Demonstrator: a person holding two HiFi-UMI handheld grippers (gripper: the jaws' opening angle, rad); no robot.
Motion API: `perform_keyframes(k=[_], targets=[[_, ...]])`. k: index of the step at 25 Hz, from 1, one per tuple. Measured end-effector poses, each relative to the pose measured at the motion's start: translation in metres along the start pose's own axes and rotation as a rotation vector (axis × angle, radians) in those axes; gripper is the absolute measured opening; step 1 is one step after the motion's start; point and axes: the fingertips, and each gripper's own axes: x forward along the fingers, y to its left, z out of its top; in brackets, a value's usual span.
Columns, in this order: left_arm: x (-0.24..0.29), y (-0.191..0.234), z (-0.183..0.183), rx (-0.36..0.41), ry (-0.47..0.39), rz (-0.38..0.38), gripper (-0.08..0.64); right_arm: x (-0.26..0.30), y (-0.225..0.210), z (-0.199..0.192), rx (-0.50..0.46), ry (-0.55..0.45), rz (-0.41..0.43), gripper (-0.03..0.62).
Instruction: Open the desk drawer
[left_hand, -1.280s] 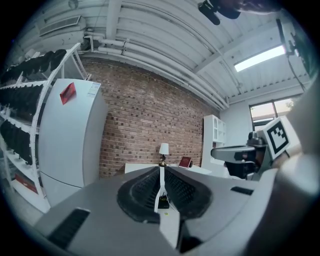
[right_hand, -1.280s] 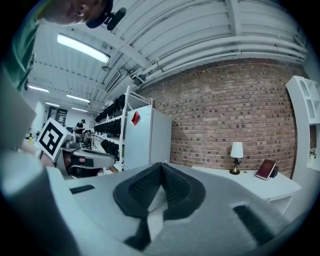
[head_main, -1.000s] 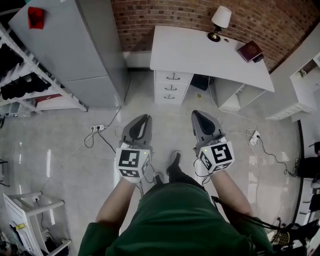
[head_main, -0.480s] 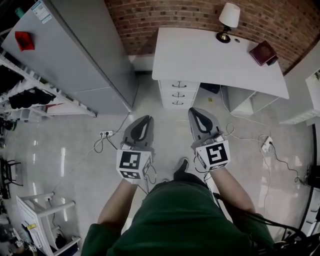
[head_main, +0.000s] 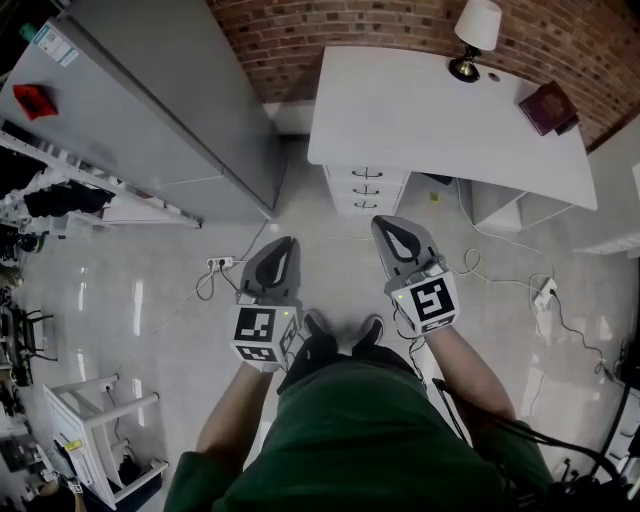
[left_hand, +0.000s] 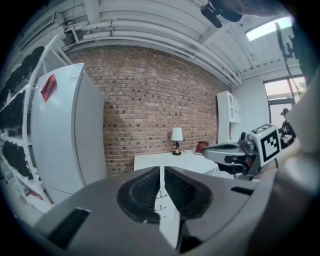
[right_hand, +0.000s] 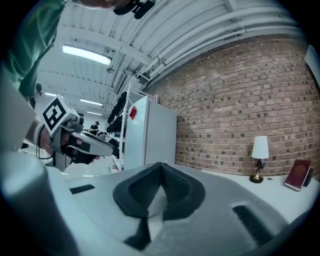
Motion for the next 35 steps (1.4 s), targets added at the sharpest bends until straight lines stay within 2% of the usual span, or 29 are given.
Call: perform_keyframes(k=[6, 12, 16, 24, 29, 35], targets=[[0.044, 0.015, -0.006, 0.000, 0.024, -0.084, 0.020, 0.031, -0.030, -0.019, -0.010, 0.062, -0.093, 0.000], [0.097, 0.043, -0.015, 0.020, 0.054, -0.213, 0.020, 0.065, -0.062, -0.037, 0.020, 0.128, -0.195, 0.002], [0.134, 0.067, -0.028, 0.069, 0.068, -0.294, 0.020, 0.086, -0.076, -0.063, 0.126, 0.194, -0.256, 0.000], [0.179, 0.086, -0.082, 0.049, 0.153, -0.427, 0.020, 0.127, -0.078, -0.129, 0.268, 0.268, -0.296, 0.002], [0.211, 0.074, -0.118, -0.009, 0.197, -0.465, 0.020, 0.140, -0.085, -0.181, 0.360, 0.266, -0.340, 0.006], [0.255, 0.056, -0.154, -0.043, 0.194, -0.441, 0.021, 0.145, -0.107, -0.240, 0.459, 0.250, -0.385, 0.018]])
